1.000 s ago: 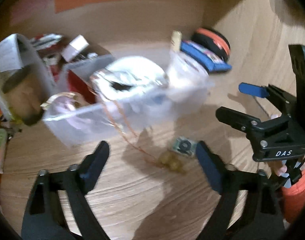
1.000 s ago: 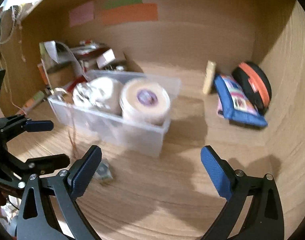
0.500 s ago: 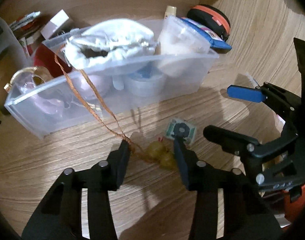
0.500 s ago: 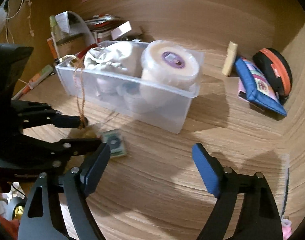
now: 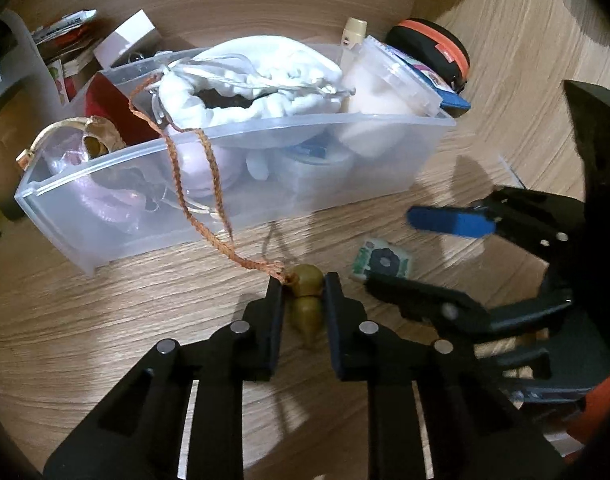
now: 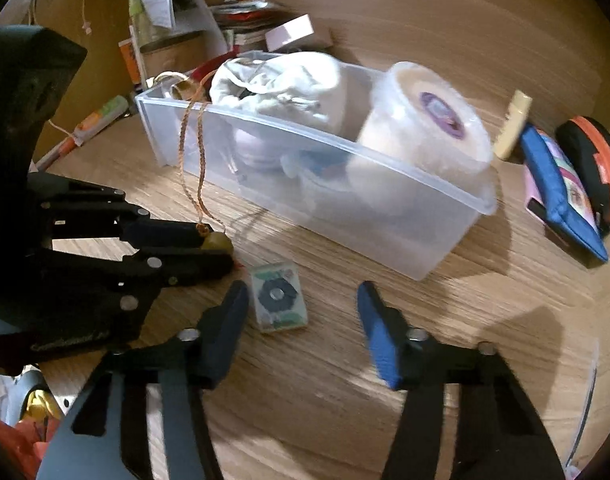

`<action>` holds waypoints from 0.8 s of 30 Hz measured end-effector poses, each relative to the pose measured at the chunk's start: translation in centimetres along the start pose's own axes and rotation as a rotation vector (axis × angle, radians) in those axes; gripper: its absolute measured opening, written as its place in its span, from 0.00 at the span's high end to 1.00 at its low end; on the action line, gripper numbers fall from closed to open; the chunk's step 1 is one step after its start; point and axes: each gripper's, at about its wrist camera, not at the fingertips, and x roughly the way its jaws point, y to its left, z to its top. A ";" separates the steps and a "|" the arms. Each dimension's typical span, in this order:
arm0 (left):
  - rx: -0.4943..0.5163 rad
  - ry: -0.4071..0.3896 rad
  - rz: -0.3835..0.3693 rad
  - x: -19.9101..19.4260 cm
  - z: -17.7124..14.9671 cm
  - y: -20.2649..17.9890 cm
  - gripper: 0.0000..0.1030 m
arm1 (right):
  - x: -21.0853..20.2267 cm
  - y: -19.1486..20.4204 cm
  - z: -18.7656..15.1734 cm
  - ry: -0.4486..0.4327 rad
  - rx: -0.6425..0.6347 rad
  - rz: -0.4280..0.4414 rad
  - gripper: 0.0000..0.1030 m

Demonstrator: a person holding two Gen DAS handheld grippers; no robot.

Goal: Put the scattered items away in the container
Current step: 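Grasp the green beads with the left gripper while the right grasps the green square packet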

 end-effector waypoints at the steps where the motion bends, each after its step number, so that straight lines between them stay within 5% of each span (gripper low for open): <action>1: 0.000 -0.007 0.006 -0.2 0.0 0.1 0.82 | 0.2 0.0 0.1 0.006 0.001 0.010 0.63; 8: -0.017 -0.079 0.044 -2.5 0.2 0.8 0.82 | 0.7 0.1 0.2 0.019 -0.010 0.026 0.78; 14: -0.044 -0.158 0.041 -5.2 0.6 1.2 0.82 | -0.2 0.4 0.1 -0.004 -0.010 0.046 0.78; 24: -0.089 -0.253 0.067 -9.3 1.8 3.3 0.82 | -5.9 -0.9 1.9 -0.176 0.020 0.007 0.78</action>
